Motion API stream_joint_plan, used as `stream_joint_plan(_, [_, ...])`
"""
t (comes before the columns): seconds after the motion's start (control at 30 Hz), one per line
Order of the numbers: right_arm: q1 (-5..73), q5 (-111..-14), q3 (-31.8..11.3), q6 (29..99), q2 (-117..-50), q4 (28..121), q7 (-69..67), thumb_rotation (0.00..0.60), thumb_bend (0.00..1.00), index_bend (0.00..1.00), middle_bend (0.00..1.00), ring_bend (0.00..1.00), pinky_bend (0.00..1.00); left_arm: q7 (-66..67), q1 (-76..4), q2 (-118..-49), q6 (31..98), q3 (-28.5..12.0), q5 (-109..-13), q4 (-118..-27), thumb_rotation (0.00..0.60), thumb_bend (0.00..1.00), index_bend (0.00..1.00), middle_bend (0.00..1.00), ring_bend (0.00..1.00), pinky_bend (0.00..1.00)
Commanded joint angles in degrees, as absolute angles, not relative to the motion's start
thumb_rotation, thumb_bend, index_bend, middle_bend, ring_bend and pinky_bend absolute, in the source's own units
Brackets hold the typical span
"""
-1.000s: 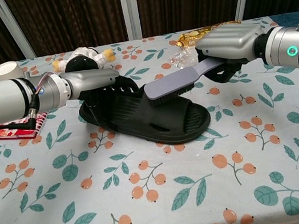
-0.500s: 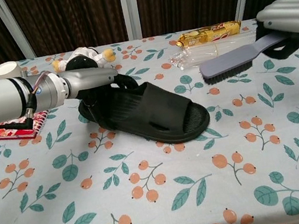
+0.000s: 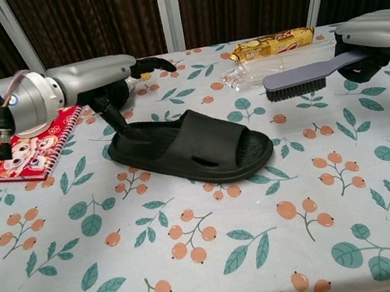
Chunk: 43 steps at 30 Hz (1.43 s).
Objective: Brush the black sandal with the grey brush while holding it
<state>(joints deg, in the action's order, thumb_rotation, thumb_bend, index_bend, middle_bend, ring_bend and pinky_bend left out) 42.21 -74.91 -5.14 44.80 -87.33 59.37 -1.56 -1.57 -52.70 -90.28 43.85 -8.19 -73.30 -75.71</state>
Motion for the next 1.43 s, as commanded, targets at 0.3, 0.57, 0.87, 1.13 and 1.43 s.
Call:
stream_joint_plan(0.3, [41.1,-69.7,-5.3,40.7,-82.7,65.6,1.2,0.6,0.04,0.0,0.08,0.03,0.17,-8.6,-44.1,-81.4,55.1,-5.9,-78.7,-81.8,0.468,0.09,0.09,0.05,0.0,0.11])
stream_joint_plan(0.57, [38.0,-69.5,-5.4,44.5,-75.9,72.7,1.2,0.6,0.0,0.0,0.0,0.0,0.04,-12.3,-38.3,-76.0,60.0,-4.6,-78.5,-82.1,0.48,0.08,0.08,0.05,0.0,0.11])
stream_joint_plan(0.87, [27.4,-78.0,-3.3,62.9,-64.4,81.6,-4.0,0.6,0.2,0.03,0.19,0.09,0.2,-8.6,-28.2,-67.3,69.2,-1.6,-76.9,-85.8,0.6,0.07,0.09,0.05,0.0,0.11])
stream_joint_plan(1.13, [16.0,-81.2,-0.1,77.1,-60.0,86.1,-7.2,0.6,0.21,0.0,0.06,0.0,0.09,-2.8,-17.0,-63.9,81.4,0.7,-74.9,-89.6,0.6,0.07,0.09,0.05,0.0,0.11])
stream_joint_plan(1.43, [6.9,-84.5,2.7,87.5,-62.0,87.0,-7.3,0.6,0.21,0.0,0.05,0.0,0.04,1.6,-7.4,-66.4,91.7,3.8,-78.3,-92.0,0.6,0.07,0.09,0.05,0.0,0.11])
